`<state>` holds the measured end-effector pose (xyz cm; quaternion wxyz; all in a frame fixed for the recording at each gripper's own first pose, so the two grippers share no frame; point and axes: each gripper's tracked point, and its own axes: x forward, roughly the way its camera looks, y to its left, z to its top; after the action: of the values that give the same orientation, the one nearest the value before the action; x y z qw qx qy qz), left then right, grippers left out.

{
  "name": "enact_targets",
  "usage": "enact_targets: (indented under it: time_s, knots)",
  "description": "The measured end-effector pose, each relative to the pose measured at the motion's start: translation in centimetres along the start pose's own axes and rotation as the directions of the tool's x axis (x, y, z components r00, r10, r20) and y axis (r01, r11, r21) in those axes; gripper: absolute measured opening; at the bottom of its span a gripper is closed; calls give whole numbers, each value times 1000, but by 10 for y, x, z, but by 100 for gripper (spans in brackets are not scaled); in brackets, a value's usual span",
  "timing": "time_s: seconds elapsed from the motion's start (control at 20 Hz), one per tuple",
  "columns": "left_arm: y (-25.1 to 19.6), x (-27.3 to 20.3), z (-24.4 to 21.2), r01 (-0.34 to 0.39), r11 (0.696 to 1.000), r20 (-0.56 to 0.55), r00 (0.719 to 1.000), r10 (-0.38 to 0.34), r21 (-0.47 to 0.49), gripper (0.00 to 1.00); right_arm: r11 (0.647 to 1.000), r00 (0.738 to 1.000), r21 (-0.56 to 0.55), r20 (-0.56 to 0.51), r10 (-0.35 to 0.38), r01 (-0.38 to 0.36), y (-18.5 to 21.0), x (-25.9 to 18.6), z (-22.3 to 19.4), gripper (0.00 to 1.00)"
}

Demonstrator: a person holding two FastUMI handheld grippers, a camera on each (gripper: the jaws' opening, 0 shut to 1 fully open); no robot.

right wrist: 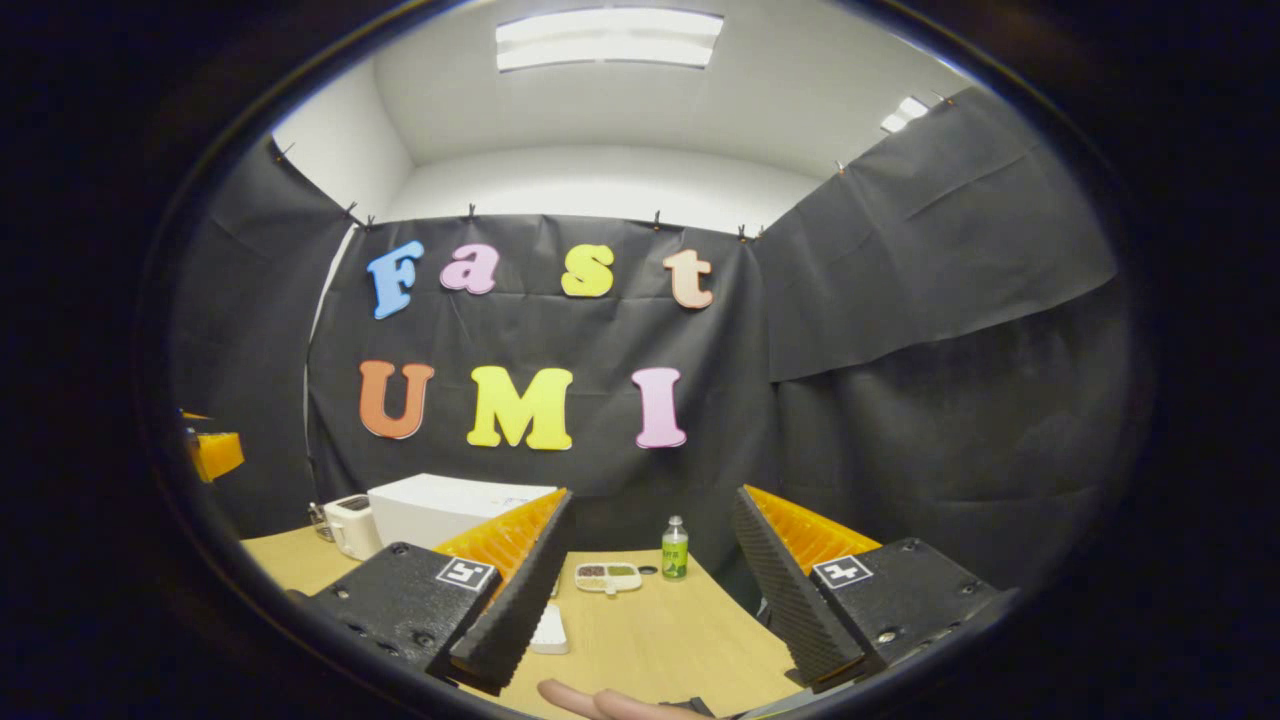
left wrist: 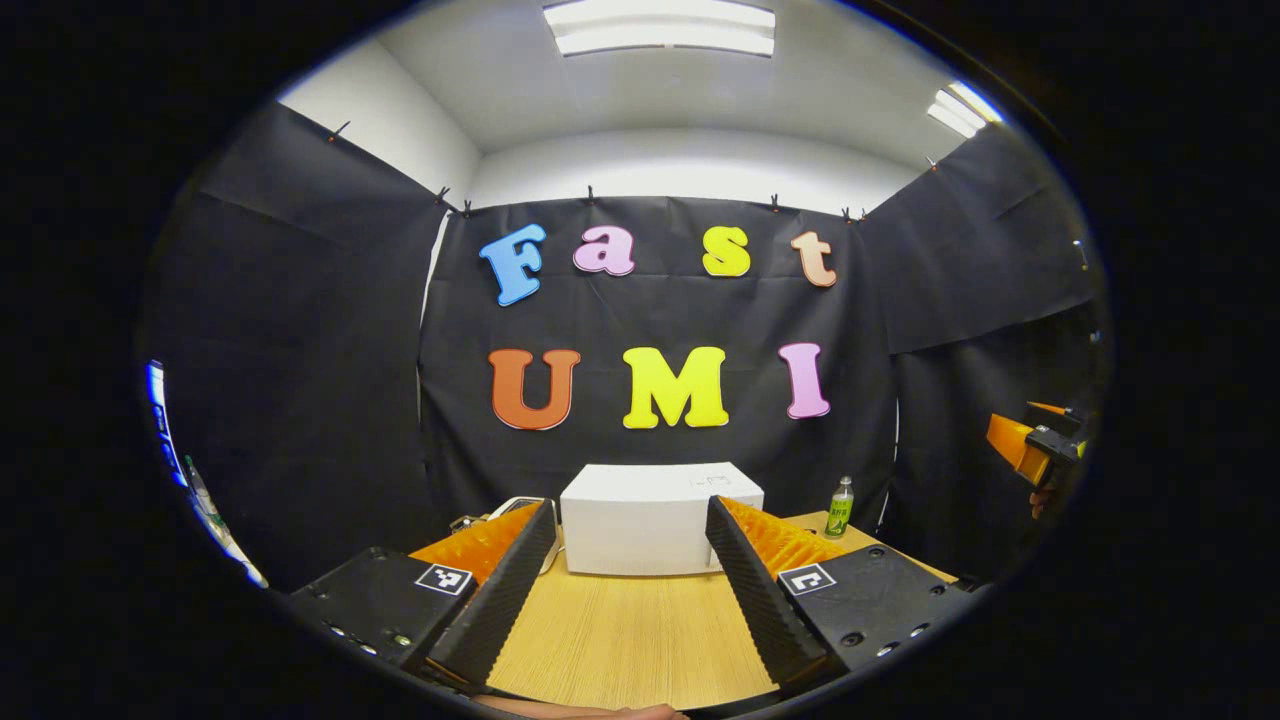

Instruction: Open the microwave oven with the left hand, put the food in, and close the microwave oven.

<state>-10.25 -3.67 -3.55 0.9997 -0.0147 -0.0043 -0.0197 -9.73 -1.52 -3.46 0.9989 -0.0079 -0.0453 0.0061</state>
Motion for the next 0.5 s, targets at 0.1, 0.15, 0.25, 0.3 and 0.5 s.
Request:
enact_targets:
  time_s: [0.1, 0.15, 0.25, 0.3, 0.5]
  knots:
    - [2, 1, -2, -9, 1000, -1, 1000, 9, 9, 84, 1000, 1000, 7, 2, 4, -4, 1, 0, 0, 100]
    - [2, 1, -4, -12, 1000, -8, 1000, 12, 17, 84, 1000, 1000, 10, 3, 6, -6, 0, 0, 0, 100]
    - [1, 2, -10, -17, 999, -18, 1000, 17, 32, 95, 1000, 1000, 16, 4, 9, -9, -1, 0, -2, 100]
    - [-2, 3, -10, -14, 999, -20, 1000, 15, 30, 95, 1000, 1000, 21, 6, 10, -10, -1, 0, -1, 100]
    - [-4, 5, -11, -9, 1000, -18, 1000, 9, 18, 95, 1000, 1000, 19, 2, 13, -13, -3, 2, -7, 100]
